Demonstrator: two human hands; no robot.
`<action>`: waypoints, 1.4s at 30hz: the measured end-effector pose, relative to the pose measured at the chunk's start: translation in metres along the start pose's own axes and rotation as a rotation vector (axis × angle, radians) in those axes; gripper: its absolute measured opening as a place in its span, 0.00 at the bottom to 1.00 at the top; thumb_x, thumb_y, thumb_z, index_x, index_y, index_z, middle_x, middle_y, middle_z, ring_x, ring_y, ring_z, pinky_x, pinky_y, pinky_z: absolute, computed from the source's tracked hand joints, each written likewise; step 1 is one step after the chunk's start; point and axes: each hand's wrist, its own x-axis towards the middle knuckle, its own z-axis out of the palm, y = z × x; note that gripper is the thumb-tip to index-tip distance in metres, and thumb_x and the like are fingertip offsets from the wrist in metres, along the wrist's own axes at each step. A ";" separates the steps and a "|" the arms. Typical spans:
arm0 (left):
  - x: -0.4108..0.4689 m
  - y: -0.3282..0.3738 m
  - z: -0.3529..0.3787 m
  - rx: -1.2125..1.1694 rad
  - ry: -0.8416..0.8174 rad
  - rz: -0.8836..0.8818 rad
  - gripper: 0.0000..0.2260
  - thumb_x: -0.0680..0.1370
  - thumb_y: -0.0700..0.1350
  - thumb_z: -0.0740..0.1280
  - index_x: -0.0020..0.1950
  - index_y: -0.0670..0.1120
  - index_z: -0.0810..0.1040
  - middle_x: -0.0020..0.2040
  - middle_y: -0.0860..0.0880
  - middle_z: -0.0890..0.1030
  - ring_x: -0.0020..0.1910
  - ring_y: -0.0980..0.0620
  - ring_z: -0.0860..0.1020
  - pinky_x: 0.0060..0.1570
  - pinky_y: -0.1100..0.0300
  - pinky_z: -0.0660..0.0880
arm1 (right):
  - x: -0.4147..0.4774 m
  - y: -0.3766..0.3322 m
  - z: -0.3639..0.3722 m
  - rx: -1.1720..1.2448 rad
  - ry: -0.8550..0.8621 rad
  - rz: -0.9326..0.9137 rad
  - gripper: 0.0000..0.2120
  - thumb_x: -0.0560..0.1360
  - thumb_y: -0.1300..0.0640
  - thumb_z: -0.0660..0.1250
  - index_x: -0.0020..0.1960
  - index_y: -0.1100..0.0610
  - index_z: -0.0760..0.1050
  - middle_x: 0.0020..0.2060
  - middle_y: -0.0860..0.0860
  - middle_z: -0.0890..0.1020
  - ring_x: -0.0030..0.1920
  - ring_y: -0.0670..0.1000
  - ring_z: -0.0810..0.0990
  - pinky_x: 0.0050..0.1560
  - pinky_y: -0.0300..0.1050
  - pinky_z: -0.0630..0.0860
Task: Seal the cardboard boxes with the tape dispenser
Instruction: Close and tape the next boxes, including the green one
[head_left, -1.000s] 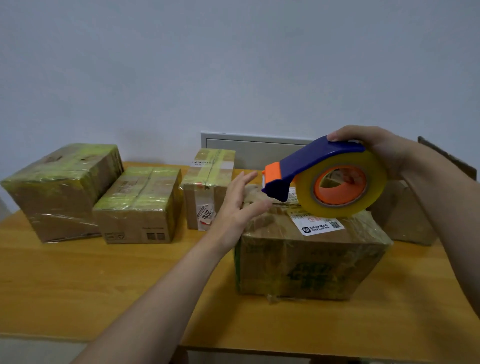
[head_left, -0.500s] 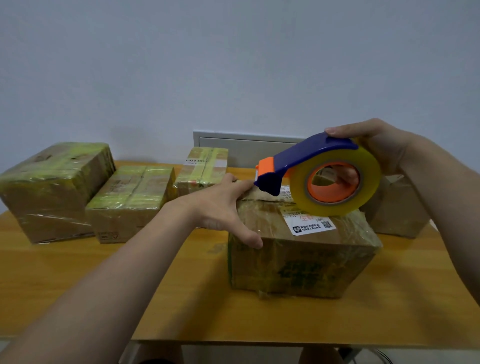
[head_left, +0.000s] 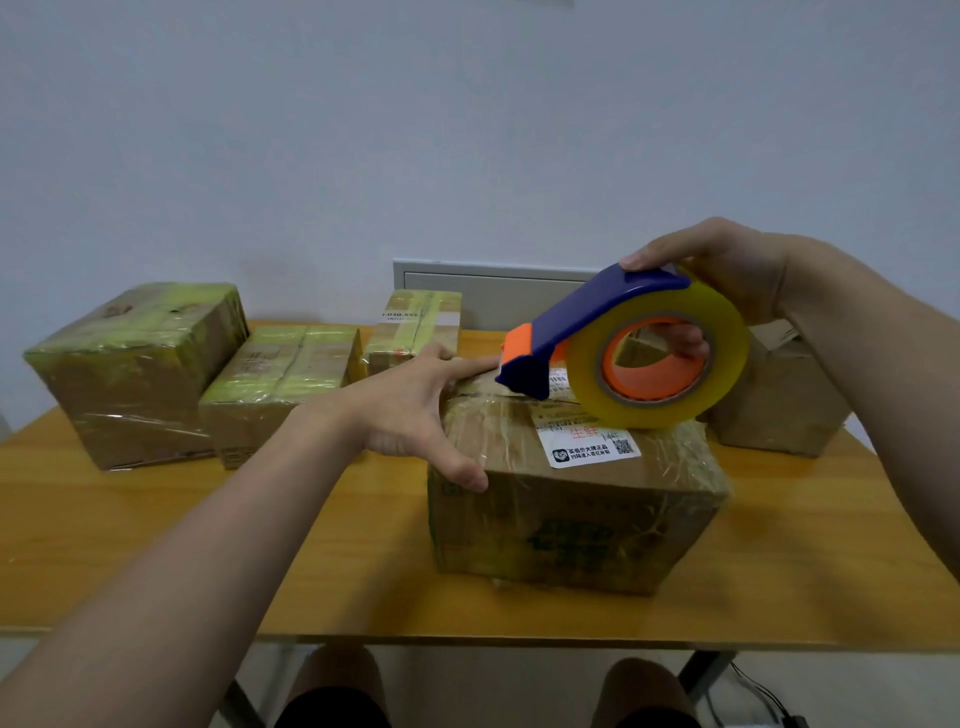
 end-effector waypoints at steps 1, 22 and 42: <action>-0.003 -0.003 -0.001 -0.012 -0.005 -0.019 0.58 0.52 0.71 0.81 0.79 0.70 0.59 0.66 0.58 0.63 0.69 0.51 0.67 0.70 0.54 0.68 | -0.004 0.000 -0.002 -0.005 0.006 0.001 0.27 0.63 0.36 0.78 0.41 0.61 0.83 0.26 0.58 0.78 0.25 0.55 0.77 0.31 0.46 0.78; 0.042 0.069 0.033 0.365 0.056 0.051 0.52 0.56 0.85 0.60 0.73 0.57 0.69 0.67 0.56 0.76 0.64 0.49 0.73 0.67 0.48 0.70 | -0.017 0.036 -0.016 0.117 0.172 -0.016 0.21 0.66 0.41 0.75 0.52 0.56 0.85 0.50 0.60 0.85 0.44 0.59 0.84 0.45 0.52 0.82; 0.046 0.074 0.025 0.457 -0.114 -0.078 0.61 0.54 0.88 0.55 0.83 0.66 0.45 0.81 0.52 0.59 0.78 0.44 0.61 0.77 0.39 0.59 | -0.056 0.088 -0.035 0.124 0.101 -0.067 0.22 0.64 0.35 0.77 0.39 0.54 0.85 0.25 0.53 0.79 0.22 0.50 0.75 0.26 0.43 0.75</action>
